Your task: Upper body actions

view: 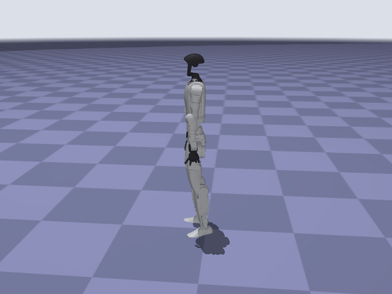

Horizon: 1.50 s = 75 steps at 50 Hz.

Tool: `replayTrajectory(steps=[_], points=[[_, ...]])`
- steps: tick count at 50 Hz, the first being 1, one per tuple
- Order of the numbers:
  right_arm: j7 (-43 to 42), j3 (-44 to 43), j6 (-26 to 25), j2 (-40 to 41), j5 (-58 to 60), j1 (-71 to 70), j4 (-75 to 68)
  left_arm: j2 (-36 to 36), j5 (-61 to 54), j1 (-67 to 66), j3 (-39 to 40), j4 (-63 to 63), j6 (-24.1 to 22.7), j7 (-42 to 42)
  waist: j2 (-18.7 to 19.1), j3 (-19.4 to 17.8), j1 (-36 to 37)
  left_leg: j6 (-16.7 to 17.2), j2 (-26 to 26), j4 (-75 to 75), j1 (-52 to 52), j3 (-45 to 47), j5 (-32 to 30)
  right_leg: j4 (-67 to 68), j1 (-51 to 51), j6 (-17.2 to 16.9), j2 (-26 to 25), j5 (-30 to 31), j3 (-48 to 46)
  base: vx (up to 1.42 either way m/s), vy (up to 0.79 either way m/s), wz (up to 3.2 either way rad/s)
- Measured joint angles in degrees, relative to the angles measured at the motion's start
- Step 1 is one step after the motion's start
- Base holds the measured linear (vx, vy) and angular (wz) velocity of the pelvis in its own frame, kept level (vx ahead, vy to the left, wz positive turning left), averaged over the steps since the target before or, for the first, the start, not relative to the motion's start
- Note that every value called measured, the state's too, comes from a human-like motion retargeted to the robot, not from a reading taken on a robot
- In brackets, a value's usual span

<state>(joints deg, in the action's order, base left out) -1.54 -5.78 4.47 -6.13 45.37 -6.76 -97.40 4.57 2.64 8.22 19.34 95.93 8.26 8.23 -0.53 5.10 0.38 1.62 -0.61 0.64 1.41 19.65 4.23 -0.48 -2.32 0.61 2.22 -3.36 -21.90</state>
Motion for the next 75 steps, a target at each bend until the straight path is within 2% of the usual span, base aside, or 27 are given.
replayTrajectory(steps=[5, 10, 15, 21, 25, 29, 34, 40, 45, 49, 55, 60, 63, 68, 75], points=[[-2.4, -6.8, -8.2, -4.9, -3.3, 15.7, 0.0, -2.0, 6.0, 13.9, -4.4, -8.3, -2.3, 3.4, -0.4, -0.3, -1.5, -0.2, 0.5, 0.4, 0.4, -1.1, -0.2, -0.7, 1.3, 0.0, 0.4, -0.3, -1.3, 0.0, 0.0, 0.1], [-5.6, -15.1, -8.3, -8.2, -10.1, 25.8, 0.0, -2.5, 7.5, 22.2, -6.6, -13.4, -7.3, 0.6, 0.2, -0.2, -2.2, -0.1, 0.2, 0.6, 0.4, -0.1, 0.1, -0.8, 1.3, -0.3, 0.4, -0.3, -1.0, 0.01, 0.01, -0.14], [-7.9, -17.5, -7.4, -9.4, -13.8, 28.0, 0.0, -2.5, 7.9, 23.5, -5.0, -13.1, -8.2, 0.0, 0.4, -0.9, -2.1, 0.1, -0.1, 0.7, -0.4, 1.4, 0.5, -0.7, 1.4, -0.3, 0.2, 0.0, -0.4, -0.01, 0.0, -0.28], [-6.1, -13.2, -9.2, -6.8, -14.2, 20.9, 0.0, -1.6, 8.2, 13.5, -5.8, -7.6, -6.4, 1.7, 1.1, -0.5, -1.1, 0.0, -0.4, 0.1, -1.4, 2.2, 0.7, -0.5, 1.2, -0.1, -0.4, 0.2, 0.3, 0.0, 0.0, -0.03], [-0.4, -7.3, -8.9, -3.9, -12.4, 10.0, 0.0, -0.3, 8.8, 2.1, -4.3, -1.5, -3.2, 1.5, 1.6, 0.0, -0.6, 0.0, -0.6, -0.5, -2.2, 2.8, 0.8, -0.1, 0.5, 0.2, -0.9, 0.4, 1.6, 0.0, 0.0, 0.0], [6.2, -1.2, -3.6, 0.1, -9.9, -4.1, 0.9, 1.4, 10.0, -12.8, -1.2, 1.5, -0.3, 0.6, 1.9, 0.6, -0.8, 0.4, -0.9, -0.8, -2.3, 3.4, 0.9, 0.5, -0.9, 0.2, -1.1, 0.7, 3.4, 0.0, 0.0, 0.0], [15.8, 2.8, 2.3, 6.2, -11.7, -15.5, 12.6, 3.3, 12.6, -30.0, 1.9, 1.5, 3.2, 3.4, 1.9, -0.4, -1.0, 0.8, -1.3, -1.0, -2.6, 3.6, 0.8, 0.8, -1.3, 0.4, -1.5, 0.9, 4.4, -0.01, -0.01, 0.01], [20.4, 5.0, 8.1, 9.4, -13.0, -23.6, 20.7, 4.2, 14.4, -38.7, 11.6, 1.5, 4.5, 4.2, 1.5, -1.6, -1.3, 1.0, -1.6, -0.7, -2.7, 2.6, 0.6, 0.9, -0.9, 0.4, -1.7, 0.6, 4.4, -0.03, -0.04, 0.11], [17.5, 6.4, 11.0, 9.2, -10.3, -20.9, 21.1, 4.2, 7.0, -34.1, 13.1, 1.5, 4.4, 2.7, 0.7, -1.2, -1.4, 1.0, -1.3, -0.7, -2.5, 1.8, 0.2, 0.8, -0.3, 0.5, -1.4, 0.2, 3.6, 0.01, -0.01, 0.22], [15.0, 5.2, 9.3, 7.4, -7.2, -13.8, 16.2, 3.6, 2.1, -23.6, 7.6, 1.5, 4.5, -0.2, 0.1, -0.7, -1.5, 0.8, -0.9, -0.4, -2.1, 0.8, 0.0, 0.6, 0.4, 0.4, -1.1, -0.1, 2.6, 0.01, 0.01, 0.25], [5.5, -1.6, 2.4, 1.0, -3.4, -1.4, 0.9, 1.0, 5.1, -1.5, -0.3, 0.4, 3.4, 3.2, -0.5, 0.1, -1.6, 0.3, -0.3, 0.1, -0.8, -0.7, -0.3, 0.0, 1.3, 0.0, -0.4, -0.4, -0.2, 0.0, 0.03, 0.24], [-7.0, -3.7, -6.7, -4.0, -1.8, 13.6, 0.0, -2.9, 8.9, 13.4, -3.9, -8.2, -0.8, 5.3, -1.1, -0.5, -1.2, 0.2, 0.0, 0.4, -0.3, -1.0, -0.2, -0.5, 1.7, -0.4, 0.2, -0.1, -1.7, 0.0, 0.0, 0.0], [-10.9, -5.7, -9.7, -6.4, -1.0, 20.7, 0.0, -3.9, 9.4, 18.8, -6.4, -14.3, -4.0, 3.7, -1.0, -0.6, -1.7, 0.2, 0.0, 0.6, -0.3, -0.4, 0.0, -0.6, 1.6, -0.4, 0.3, 0.0, -1.7, 0.0, 0.01, -0.2], [-12.2, -10.8, -10.4, -9.0, -4.9, 27.2, 0.0, -3.7, 11.8, 22.3, -8.2, -21.4, -8.6, -0.2, -0.5, -0.5, -1.8, 0.4, -0.2, 0.7, -0.5, 1.0, 0.4, -0.5, 1.3, -0.5, 0.3, 0.2, -1.0, 0.0, 0.02, -0.26], [-10.3, -13.3, -10.6, -7.2, -13.1, 22.6, 0.0, -3.3, 13.1, 14.6, -5.4, -19.4, -8.6, 0.1, 0.1, 0.0, -0.7, 0.4, -0.1, 0.4, -1.0, 2.0, 0.7, -0.3, 0.9, -0.3, 0.0, 0.2, 0.3, 0.0, 0.0, -0.03]])
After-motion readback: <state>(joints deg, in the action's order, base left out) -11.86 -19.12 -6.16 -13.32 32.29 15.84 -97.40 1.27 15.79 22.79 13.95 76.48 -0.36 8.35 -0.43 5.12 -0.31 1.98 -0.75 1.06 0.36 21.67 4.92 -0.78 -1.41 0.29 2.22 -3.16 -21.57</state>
